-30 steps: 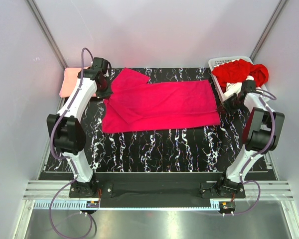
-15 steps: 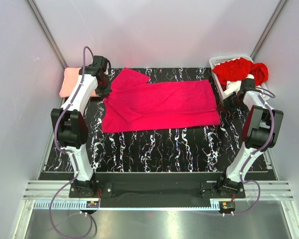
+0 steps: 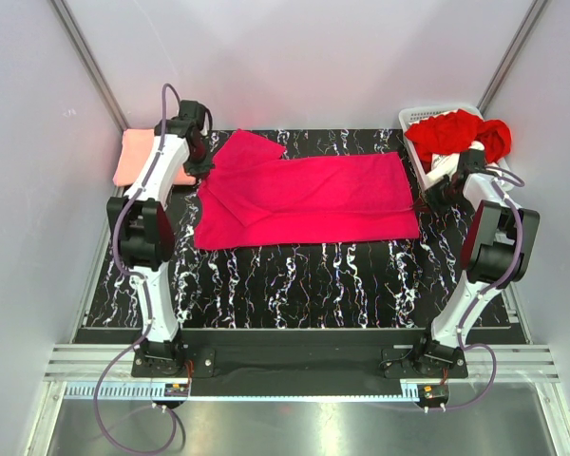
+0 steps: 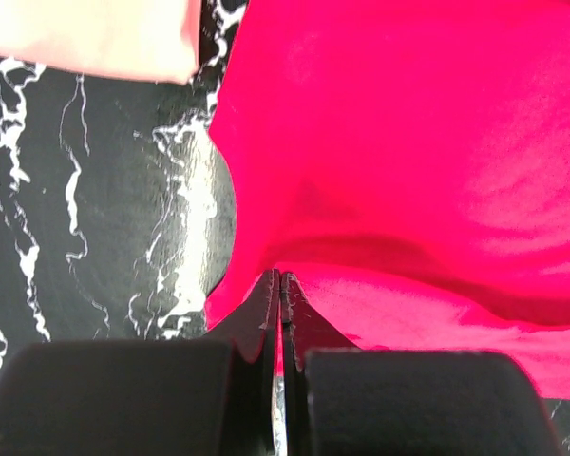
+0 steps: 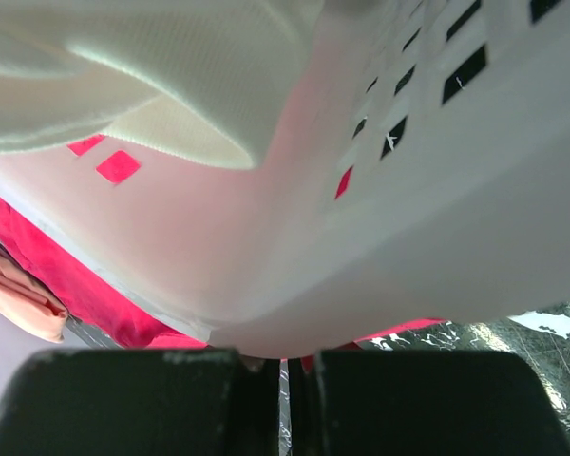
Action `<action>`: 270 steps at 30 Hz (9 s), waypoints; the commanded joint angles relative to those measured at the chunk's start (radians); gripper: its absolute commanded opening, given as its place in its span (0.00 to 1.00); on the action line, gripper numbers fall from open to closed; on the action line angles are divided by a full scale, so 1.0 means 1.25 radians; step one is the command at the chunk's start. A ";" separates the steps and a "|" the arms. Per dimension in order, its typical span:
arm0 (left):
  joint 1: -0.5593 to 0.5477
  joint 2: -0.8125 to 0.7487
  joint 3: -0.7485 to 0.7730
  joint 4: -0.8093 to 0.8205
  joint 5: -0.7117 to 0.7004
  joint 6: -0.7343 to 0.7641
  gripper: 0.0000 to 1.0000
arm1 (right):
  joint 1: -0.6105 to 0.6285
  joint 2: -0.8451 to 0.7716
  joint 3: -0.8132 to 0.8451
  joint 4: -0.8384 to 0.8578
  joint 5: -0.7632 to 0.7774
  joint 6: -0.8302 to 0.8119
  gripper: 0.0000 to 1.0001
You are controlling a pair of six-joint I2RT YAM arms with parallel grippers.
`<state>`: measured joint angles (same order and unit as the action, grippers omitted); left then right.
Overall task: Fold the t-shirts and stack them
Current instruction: Fold the tshirt
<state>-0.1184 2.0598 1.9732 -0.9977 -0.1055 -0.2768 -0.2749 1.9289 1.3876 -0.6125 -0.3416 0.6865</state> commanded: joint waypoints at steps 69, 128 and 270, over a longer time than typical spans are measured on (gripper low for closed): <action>0.064 -0.462 -0.976 0.594 0.113 -0.321 0.64 | -0.010 -0.102 -0.285 0.156 0.051 -0.046 0.00; 0.065 -0.865 -1.083 0.424 0.178 -0.338 0.54 | 0.881 -0.157 0.194 -0.065 0.423 -0.239 0.66; 0.087 -0.796 -1.187 0.459 0.012 -0.365 0.68 | -0.038 -0.396 -0.512 0.124 0.136 -0.050 0.50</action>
<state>-0.0151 1.0561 0.4965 -0.4877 -0.0849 -0.7174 -0.3111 1.4158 0.7547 -0.5114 -0.1600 0.6037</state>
